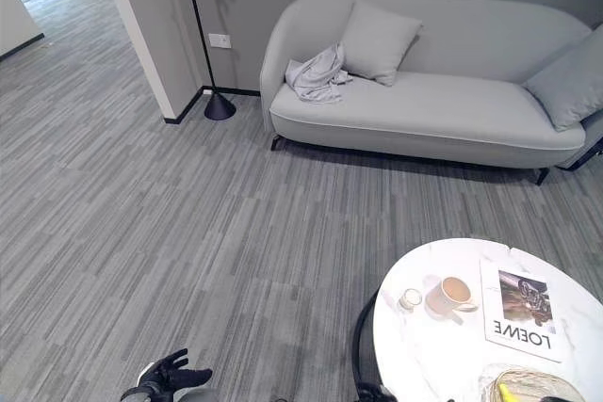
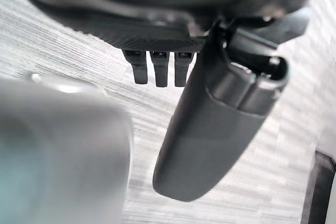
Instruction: Hang the clothes on the sofa on the clothes rack.
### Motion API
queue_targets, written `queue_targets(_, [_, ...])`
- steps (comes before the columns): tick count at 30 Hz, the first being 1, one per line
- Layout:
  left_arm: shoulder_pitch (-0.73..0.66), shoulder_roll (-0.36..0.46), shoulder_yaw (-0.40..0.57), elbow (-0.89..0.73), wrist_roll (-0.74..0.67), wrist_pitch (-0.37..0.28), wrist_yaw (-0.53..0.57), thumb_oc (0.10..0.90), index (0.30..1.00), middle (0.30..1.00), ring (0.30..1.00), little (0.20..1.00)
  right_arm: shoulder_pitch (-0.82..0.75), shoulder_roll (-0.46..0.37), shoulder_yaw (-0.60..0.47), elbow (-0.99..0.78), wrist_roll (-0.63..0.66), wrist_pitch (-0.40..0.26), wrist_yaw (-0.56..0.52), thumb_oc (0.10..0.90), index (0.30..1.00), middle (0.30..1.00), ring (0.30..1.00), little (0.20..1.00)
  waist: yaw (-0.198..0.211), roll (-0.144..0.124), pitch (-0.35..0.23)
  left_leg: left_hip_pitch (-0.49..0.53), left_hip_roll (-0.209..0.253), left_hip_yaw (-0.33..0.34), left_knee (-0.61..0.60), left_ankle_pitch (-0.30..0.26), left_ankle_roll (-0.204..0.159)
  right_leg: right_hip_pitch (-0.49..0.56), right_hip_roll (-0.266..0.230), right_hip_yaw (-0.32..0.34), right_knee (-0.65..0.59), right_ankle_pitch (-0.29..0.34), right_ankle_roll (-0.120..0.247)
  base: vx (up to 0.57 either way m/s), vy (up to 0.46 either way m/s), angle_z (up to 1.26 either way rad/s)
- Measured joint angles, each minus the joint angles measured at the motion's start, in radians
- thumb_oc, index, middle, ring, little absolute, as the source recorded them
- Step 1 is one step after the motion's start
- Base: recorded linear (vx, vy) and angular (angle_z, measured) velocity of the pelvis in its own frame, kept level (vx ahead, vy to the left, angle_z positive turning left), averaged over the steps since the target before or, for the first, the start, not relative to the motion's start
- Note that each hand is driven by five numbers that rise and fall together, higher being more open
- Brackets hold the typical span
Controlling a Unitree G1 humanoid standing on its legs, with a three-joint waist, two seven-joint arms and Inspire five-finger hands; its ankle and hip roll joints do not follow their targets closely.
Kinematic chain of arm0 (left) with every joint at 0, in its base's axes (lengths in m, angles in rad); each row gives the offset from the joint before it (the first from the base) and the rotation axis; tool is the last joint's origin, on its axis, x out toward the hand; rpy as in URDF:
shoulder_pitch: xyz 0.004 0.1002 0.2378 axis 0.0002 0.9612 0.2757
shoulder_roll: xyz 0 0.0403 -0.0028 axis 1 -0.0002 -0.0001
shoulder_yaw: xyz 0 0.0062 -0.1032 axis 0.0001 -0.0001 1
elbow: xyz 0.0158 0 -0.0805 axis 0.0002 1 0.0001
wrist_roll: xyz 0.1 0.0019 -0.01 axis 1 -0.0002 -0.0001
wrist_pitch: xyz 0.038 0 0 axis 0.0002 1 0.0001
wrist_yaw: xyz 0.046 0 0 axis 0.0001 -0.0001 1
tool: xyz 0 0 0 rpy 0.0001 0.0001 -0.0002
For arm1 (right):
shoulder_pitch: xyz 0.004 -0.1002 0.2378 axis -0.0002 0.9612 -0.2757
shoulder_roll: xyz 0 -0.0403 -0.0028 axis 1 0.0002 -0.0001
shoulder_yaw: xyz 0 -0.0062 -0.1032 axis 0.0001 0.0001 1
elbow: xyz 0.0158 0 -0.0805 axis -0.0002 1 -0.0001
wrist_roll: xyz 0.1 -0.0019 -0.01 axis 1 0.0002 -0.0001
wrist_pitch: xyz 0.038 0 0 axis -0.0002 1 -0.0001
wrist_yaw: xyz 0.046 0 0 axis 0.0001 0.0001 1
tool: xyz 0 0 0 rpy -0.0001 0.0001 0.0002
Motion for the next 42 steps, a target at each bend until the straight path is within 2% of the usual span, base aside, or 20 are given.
queue_targets(3, [-0.015, -0.016, 0.002, -0.009, -0.002, 0.002, -0.011, 0.800, 0.900, 0.900, 0.900, 0.900, -0.006, 0.002, 0.053, 0.008, -0.020, -0.002, 0.014, 0.800, 0.900, 0.900, 0.900, 0.900, 0.048, 0.030, 0.020, 0.006, -0.039, 0.013, -0.450, 0.121, -0.004, 0.041, 0.011, 0.031, -0.001, -0.041, 0.015, 0.41, 0.017, -0.19])
queue_targets(7, [0.002, -0.022, 0.035, 0.022, -0.037, 0.005, -0.008, 0.800, 0.900, 0.900, 0.900, 0.900, -0.010, 0.015, 0.038, 0.038, -0.044, -0.005, 0.026, 0.800, 0.900, 0.900, 0.900, 0.900, 0.110, 0.081, 0.037, -0.041, -0.060, -0.084, -0.509, 0.196, -0.005, 0.143, 0.034, 0.122, 0.000, -0.110, -0.004, 0.50, 0.070, -0.68])
queue_targets(10, [0.050, -0.009, 0.034, 0.050, -0.041, 0.023, -0.006, 0.800, 0.900, 0.900, 0.900, 0.900, 0.020, 0.023, 0.013, 0.061, -0.046, -0.005, 0.021, 0.800, 0.900, 0.900, 0.900, 0.900, 0.122, 0.063, 0.025, -0.076, -0.056, -0.104, -0.431, 0.191, 0.001, 0.234, 0.019, 0.187, 0.001, -0.203, 0.004, 0.49, 0.186, -0.58])
queue_targets(11, [0.062, -0.004, 0.034, 0.053, -0.040, 0.024, -0.005, 0.800, 0.900, 0.900, 0.900, 0.900, 0.029, 0.032, 0.005, 0.075, -0.047, -0.001, 0.022, 0.800, 0.900, 0.900, 0.900, 0.900, 0.135, 0.046, 0.018, -0.061, -0.070, -0.090, -0.423, 0.256, 0.012, 0.259, -0.009, 0.207, 0.001, -0.228, 0.014, 0.45, 0.226, -0.84])
queue_targets(12, [0.084, 0.012, 0.050, 0.056, -0.038, 0.028, -0.008, 0.800, 0.900, 0.900, 0.900, 0.900, 0.046, 0.056, 0.005, 0.100, -0.048, 0.007, 0.022, 0.800, 0.900, 0.900, 0.900, 0.900, 0.150, -0.007, 0.010, -0.033, -0.106, -0.076, -0.412, 0.289, 0.037, 0.265, -0.045, 0.237, 0.040, -0.244, 0.052, 0.30, 0.190, -0.71])
queue_targets(13, [0.087, 0.027, 0.054, 0.055, -0.038, 0.028, -0.005, 0.800, 0.900, 0.900, 0.900, 0.900, 0.056, 0.066, 0.001, 0.094, -0.048, 0.006, 0.022, 0.800, 0.900, 0.900, 0.900, 0.900, 0.145, -0.018, 0.004, -0.018, -0.117, -0.076, -0.412, 0.303, 0.072, 0.259, -0.049, 0.229, 0.079, -0.235, 0.068, 0.47, 0.291, -0.41])
queue_targets(15, [0.076, 0.025, 0.053, 0.064, -0.034, 0.029, -0.010, 0.800, 0.900, 0.900, 0.900, 0.900, 0.076, 0.082, -0.010, 0.083, -0.048, -0.002, 0.021, 0.800, 0.900, 0.900, 0.900, 0.900, 0.128, -0.031, -0.011, 0.036, -0.142, -0.073, -0.414, 0.264, 0.113, 0.230, -0.072, 0.221, 0.231, -0.217, 0.134, 0.53, 0.326, -0.02])
queue_targets(17, [0.064, 0.025, 0.020, 0.066, -0.021, 0.024, -0.010, 0.800, 0.900, 0.900, 0.900, 0.900, 0.072, 0.076, 0.024, 0.059, -0.098, -0.002, 0.024, 0.800, 0.900, 0.900, 0.900, 0.900, 0.128, -0.031, -0.039, 0.080, -0.159, -0.055, -0.427, 0.221, 0.107, 0.166, -0.087, 0.225, 0.409, -0.194, 0.203, 0.35, 0.255, -0.17])
queue_targets(18, [0.049, 0.025, 0.012, 0.063, -0.010, 0.022, -0.011, 0.800, 0.900, 0.900, 0.900, 0.900, 0.057, 0.076, 0.036, 0.037, -0.126, -0.010, 0.021, 0.800, 0.900, 0.900, 0.900, 0.900, 0.125, -0.029, -0.052, 0.097, -0.168, -0.054, -0.434, 0.205, 0.117, 0.138, -0.085, 0.229, 0.452, -0.183, 0.207, 0.39, 0.380, -0.34])
queue_targets(19, [0.034, 0.026, -0.041, 0.064, 0.046, 0.026, -0.002, 0.800, 0.900, 0.900, 0.900, 0.900, 0.033, 0.053, 0.098, -0.007, -0.190, 0.013, 0.019, 0.800, 0.900, 0.900, 0.900, 0.900, 0.117, -0.016, -0.050, 0.122, -0.166, -0.036, -0.436, 0.186, 0.149, 0.042, -0.084, 0.212, 0.682, -0.136, 0.287, 0.17, 0.214, -0.35])
queue_targets(23, [0.021, 0.020, -0.125, 0.045, 0.150, 0.045, 0.005, 0.800, 0.900, 0.900, 0.900, 0.900, -0.002, 0.059, 0.090, -0.110, -0.282, 0.004, -0.011, 0.800, 0.900, 0.900, 0.900, 0.900, 0.067, 0.047, -0.045, 0.238, -0.178, -0.026, -0.470, 0.144, 0.221, -0.145, -0.156, 0.100, 0.973, -0.109, 0.285, 0.27, 0.249, -0.16])
queue_targets(25, [0.012, 0.005, -0.147, 0.035, 0.179, 0.039, 0.000, 0.800, 0.900, 0.900, 0.900, 0.900, 0.020, 0.071, 0.098, -0.135, -0.279, -0.006, -0.021, 0.800, 0.900, 0.900, 0.900, 0.900, 0.050, 0.070, -0.058, 0.271, -0.177, -0.043, -0.466, 0.106, 0.225, -0.213, -0.161, 0.070, 0.961, -0.123, 0.273, 0.42, 0.142, 0.03])
queue_targets(27, [0.013, 0.010, -0.158, 0.030, 0.211, 0.043, 0.000, 0.800, 0.900, 0.900, 0.900, 0.900, 0.014, 0.079, 0.058, -0.177, -0.227, -0.026, 0.002, 0.800, 0.900, 0.900, 0.900, 0.900, 0.005, 0.099, -0.042, 0.297, -0.142, -0.066, -0.466, 0.121, 0.223, -0.309, -0.083, 0.032, 0.841, -0.174, 0.191, 0.46, -0.033, 0.19])
queue_targets(30, [0.009, 0.015, -0.159, 0.046, 0.224, 0.042, 0.003, 0.800, 0.900, 0.900, 0.900, 0.900, 0.016, 0.084, 0.033, -0.176, -0.155, -0.038, 0.003, 0.800, 0.900, 0.900, 0.900, 0.900, -0.020, 0.064, -0.024, 0.332, -0.146, -0.096, -0.477, 0.083, 0.169, -0.371, -0.046, -0.031, 0.553, -0.164, 0.195, 0.40, -0.067, 0.27])
queue_targets(31, [0.010, 0.035, -0.155, 0.047, 0.243, 0.041, 0.006, 0.800, 0.900, 0.900, 0.900, 0.900, 0.019, 0.085, 0.017, -0.175, -0.115, -0.032, 0.005, 0.800, 0.900, 0.900, 0.900, 0.900, -0.033, 0.026, -0.017, 0.355, -0.164, -0.110, -0.487, 0.057, 0.156, -0.405, -0.051, -0.037, 0.410, -0.132, 0.214, 0.45, -0.082, 0.37])
queue_targets(34, [0.016, 0.046, -0.139, 0.065, 0.250, 0.044, 0.012, 0.800, 0.900, 0.900, 0.900, 0.900, 0.024, 0.096, -0.018, -0.164, -0.083, -0.038, 0.011, 0.800, 0.900, 0.900, 0.900, 0.900, -0.040, -0.009, -0.009, 0.408, -0.169, -0.127, -0.484, 0.009, 0.167, -0.419, -0.066, -0.053, 0.107, 0.017, 0.226, 0.55, -0.075, 0.29])
queue_targets(38, [0.031, 0.040, -0.103, 0.079, 0.285, 0.046, 0.010, 0.800, 0.900, 0.900, 0.900, 0.900, 0.021, 0.108, -0.075, -0.141, -0.057, -0.033, 0.029, 0.800, 0.900, 0.900, 0.900, 0.900, -0.068, -0.006, -0.016, 0.501, -0.151, -0.184, -0.449, -0.085, 0.178, -0.410, -0.078, -0.029, 0.061, 0.041, 0.233, 0.41, -0.080, 0.35])
queue_targets(40, [0.043, 0.039, -0.100, 0.087, 0.285, 0.044, 0.007, 0.800, 0.900, 0.900, 0.900, 0.900, 0.017, 0.105, -0.083, -0.125, -0.037, -0.027, 0.043, 0.800, 0.900, 0.900, 0.900, 0.900, -0.073, 0.004, -0.031, 0.552, -0.114, -0.211, -0.459, -0.123, 0.142, -0.389, -0.058, -0.009, 0.097, 0.118, 0.194, 0.63, -0.175, 0.41])
queue_targets(41, [0.059, 0.035, -0.110, 0.089, 0.285, 0.043, -0.004, 0.800, 0.900, 0.900, 0.900, 0.900, 0.018, 0.103, -0.094, -0.113, -0.034, -0.028, 0.049, 0.800, 0.900, 0.900, 0.900, 0.900, -0.083, -0.001, -0.041, 0.564, -0.103, -0.231, -0.412, -0.139, 0.093, -0.362, -0.047, -0.004, 0.112, 0.215, 0.127, 0.82, -0.254, 0.48])
queue_targets(42, [0.062, 0.032, -0.122, 0.092, 0.285, 0.043, -0.001, 0.800, 0.900, 0.900, 0.900, 0.900, 0.017, 0.090, -0.094, -0.114, -0.025, -0.022, 0.054, 0.800, 0.900, 0.900, 0.900, 0.900, -0.088, 0.025, -0.054, 0.567, -0.079, -0.260, -0.377, -0.147, 0.063, -0.350, -0.029, -0.007, 0.140, 0.218, 0.101, 0.44, -0.155, 0.48])
